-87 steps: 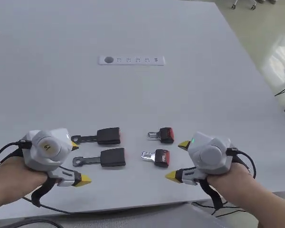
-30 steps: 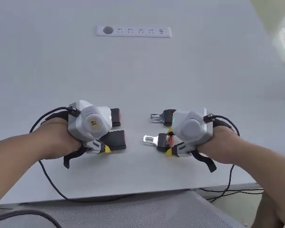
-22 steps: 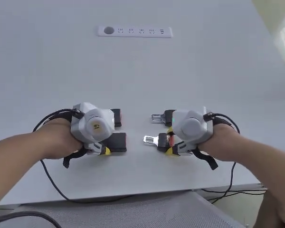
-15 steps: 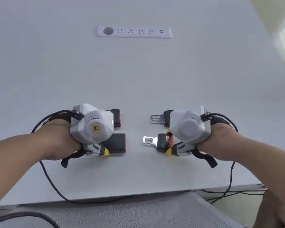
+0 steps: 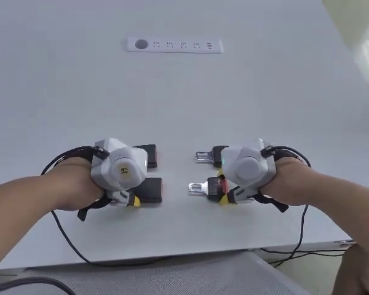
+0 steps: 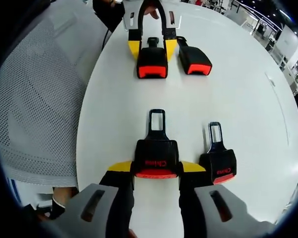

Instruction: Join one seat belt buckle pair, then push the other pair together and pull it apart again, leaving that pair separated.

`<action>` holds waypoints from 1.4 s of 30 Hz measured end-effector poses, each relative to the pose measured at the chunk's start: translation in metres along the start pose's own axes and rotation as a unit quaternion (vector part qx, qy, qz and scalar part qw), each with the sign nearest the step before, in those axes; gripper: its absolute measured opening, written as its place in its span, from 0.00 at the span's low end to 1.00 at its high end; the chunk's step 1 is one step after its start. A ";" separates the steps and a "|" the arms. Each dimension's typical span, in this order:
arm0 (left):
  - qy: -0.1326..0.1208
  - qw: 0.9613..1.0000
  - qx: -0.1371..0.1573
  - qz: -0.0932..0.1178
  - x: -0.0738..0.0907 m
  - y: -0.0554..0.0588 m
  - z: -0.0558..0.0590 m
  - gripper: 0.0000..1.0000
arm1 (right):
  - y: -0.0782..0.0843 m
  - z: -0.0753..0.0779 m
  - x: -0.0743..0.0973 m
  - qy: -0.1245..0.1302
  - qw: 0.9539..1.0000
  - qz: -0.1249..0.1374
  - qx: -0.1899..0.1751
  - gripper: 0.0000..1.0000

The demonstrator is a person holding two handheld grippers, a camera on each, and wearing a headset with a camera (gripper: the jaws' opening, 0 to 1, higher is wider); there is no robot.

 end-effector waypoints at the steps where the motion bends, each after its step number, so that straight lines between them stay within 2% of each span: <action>1: 0.001 1.000 0.002 0.000 0.000 0.001 0.000 0.33 | 0.000 0.000 0.000 0.000 1.000 0.000 0.000 0.33; 9: 0.003 1.000 0.008 0.003 0.000 0.001 0.000 0.33 | -0.004 -0.001 -0.001 0.001 1.000 -0.001 0.005 0.33; 20: 0.002 1.000 0.009 -0.002 0.000 0.000 0.000 0.33 | -0.025 -0.005 -0.008 -0.002 1.000 0.021 0.009 0.33; 29: 0.000 1.000 0.009 -0.005 0.000 0.000 0.001 0.33 | -0.036 -0.006 -0.016 0.000 0.999 0.036 0.002 0.33; 37: 0.001 1.000 0.008 -0.005 0.000 0.000 0.001 0.33 | -0.048 -0.004 -0.019 0.015 0.999 0.049 -0.004 0.33; 42: 0.001 1.000 0.007 -0.006 0.000 0.000 0.000 0.33 | -0.054 -0.004 -0.023 0.007 0.999 0.050 0.001 0.33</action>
Point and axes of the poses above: the centre of the closed fingertips' face, and the gripper's own axes: x roughly backward along the fingers, z roughly to its right, y roughly out of its underside, the point moved 8 cm from there along x, roughly backward along the fingers, and after that the axes turned 1 degree about x, right-handed, at the moved point
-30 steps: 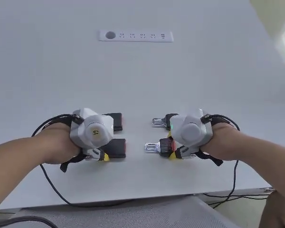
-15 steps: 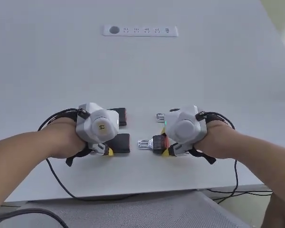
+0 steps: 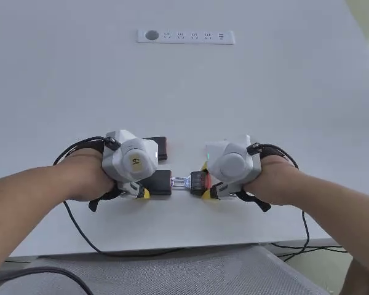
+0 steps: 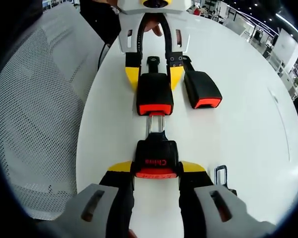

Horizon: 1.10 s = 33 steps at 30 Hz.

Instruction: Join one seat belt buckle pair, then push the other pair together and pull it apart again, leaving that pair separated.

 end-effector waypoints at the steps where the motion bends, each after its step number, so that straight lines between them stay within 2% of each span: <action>1: 0.000 1.000 0.000 -0.001 0.000 0.000 0.000 0.33 | -0.001 0.000 0.000 -0.001 1.000 0.001 0.002 0.33; 3: 0.000 1.000 0.000 -0.001 0.000 0.000 0.000 0.33 | -0.002 0.000 0.000 -0.003 1.000 -0.004 0.004 0.33; 6: 0.000 1.000 0.002 0.002 0.000 0.000 0.000 0.33 | -0.002 0.002 0.002 -0.004 1.000 0.005 -0.006 0.33; 21: 0.001 1.000 -0.002 0.005 0.000 0.001 0.000 0.33 | -0.012 0.001 -0.006 -0.009 1.000 0.012 0.008 0.32; 23: 0.003 1.000 -0.007 0.001 0.000 0.000 0.000 0.33 | -0.014 0.001 -0.006 -0.010 1.000 0.002 0.018 0.32; 33: 0.006 1.000 -0.012 0.002 0.001 0.000 0.000 0.32 | -0.015 0.003 -0.007 -0.007 1.000 -0.001 0.009 0.31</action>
Point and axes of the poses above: the centre of the closed fingertips' face, and the gripper's own axes: x roughly backward along the fingers, z roughly to its right, y roughly out of its underside, the point moved 8 cm from there along x, roughly backward along the fingers, and after that the axes turned 1 degree about x, right-handed, at the moved point
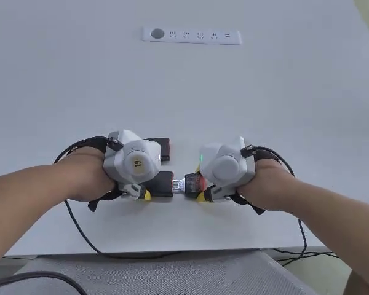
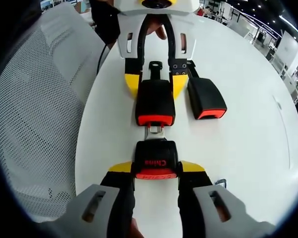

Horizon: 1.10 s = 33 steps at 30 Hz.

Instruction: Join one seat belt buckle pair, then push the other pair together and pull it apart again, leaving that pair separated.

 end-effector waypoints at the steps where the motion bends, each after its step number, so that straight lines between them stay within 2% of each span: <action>1: 0.000 1.000 -0.002 0.001 0.000 0.000 0.000 0.32 | -0.001 0.000 0.000 -0.001 1.000 -0.001 0.000 0.31; 6: 0.000 1.000 -0.004 0.009 0.000 0.001 0.000 0.32 | -0.003 0.001 -0.001 -0.001 1.000 -0.003 0.002 0.30; 16: -0.002 1.000 0.003 0.006 0.000 0.001 0.000 0.32 | -0.005 -0.002 -0.003 0.005 1.000 0.000 -0.013 0.30; 24: -0.001 1.000 -0.001 0.007 -0.001 0.001 0.000 0.32 | -0.007 -0.002 -0.003 0.007 1.000 -0.003 -0.010 0.30; 25: -0.001 1.000 -0.002 0.007 -0.001 0.001 0.000 0.32 | -0.009 -0.002 -0.005 0.006 1.000 0.003 -0.011 0.30; 28: 0.000 1.000 -0.004 0.005 -0.001 0.000 0.000 0.32 | -0.015 -0.003 -0.008 0.007 1.000 -0.003 -0.002 0.30; 33: -0.001 1.000 -0.005 0.006 -0.001 0.001 0.000 0.32 | -0.015 -0.002 -0.007 0.006 1.000 -0.002 -0.005 0.30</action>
Point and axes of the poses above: the centre of the closed fingertips' face, and the gripper's own axes: x roughly backward along the fingers, z roughly to its right, y roughly out of its underside, the point moved 8 cm from there along x, roughly backward along the fingers, and after that the axes turned 1 degree about x, right-handed, at the moved point
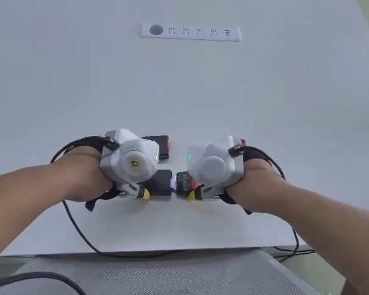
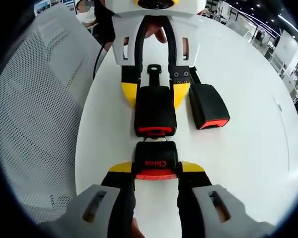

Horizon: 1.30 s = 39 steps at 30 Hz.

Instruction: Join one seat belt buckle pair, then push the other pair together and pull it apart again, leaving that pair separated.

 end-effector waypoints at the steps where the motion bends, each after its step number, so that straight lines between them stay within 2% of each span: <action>1: 0.000 1.000 0.000 0.000 0.000 0.000 0.000 0.32 | -0.002 0.000 -0.001 -0.001 1.000 -0.001 0.001 0.30; 3: -0.001 1.000 0.000 -0.004 0.000 0.001 0.000 0.32 | -0.007 0.002 -0.004 -0.003 1.000 0.003 0.016 0.30; 4: 0.000 1.000 -0.002 0.000 0.000 0.001 0.000 0.32 | -0.007 0.001 -0.005 -0.008 0.999 -0.006 0.031 0.30; 5: -0.001 1.000 -0.001 0.001 0.000 0.002 0.001 0.32 | -0.007 -0.001 -0.005 -0.005 1.000 -0.006 0.014 0.30; 7: -0.001 1.000 -0.001 0.001 0.000 0.001 0.001 0.32 | -0.005 -0.002 -0.003 -0.004 1.000 -0.002 0.009 0.30; 13: -0.001 1.000 -0.001 -0.004 -0.001 0.000 0.001 0.32 | -0.003 0.000 -0.003 -0.004 1.000 -0.005 0.010 0.30; 22: -0.003 1.000 0.008 0.002 -0.001 0.001 0.001 0.32 | -0.001 -0.002 0.000 -0.002 1.000 -0.005 0.021 0.30; 32: -0.006 1.000 0.023 0.017 0.001 0.004 0.002 0.31 | 0.000 0.000 0.001 -0.004 1.000 -0.008 0.013 0.29; 39: -0.003 1.000 0.027 0.014 0.001 0.003 0.001 0.31 | 0.002 0.002 0.001 -0.011 1.000 -0.003 0.011 0.30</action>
Point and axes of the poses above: the centre of the closed fingertips' face, and the gripper's own axes: x roughly backward along the fingers, z roughly to its right, y roughly out of its underside, the point moved 8 cm from there along x, roughly backward along the fingers, and after that the axes turned 1 degree about x, right-handed, at the moved point
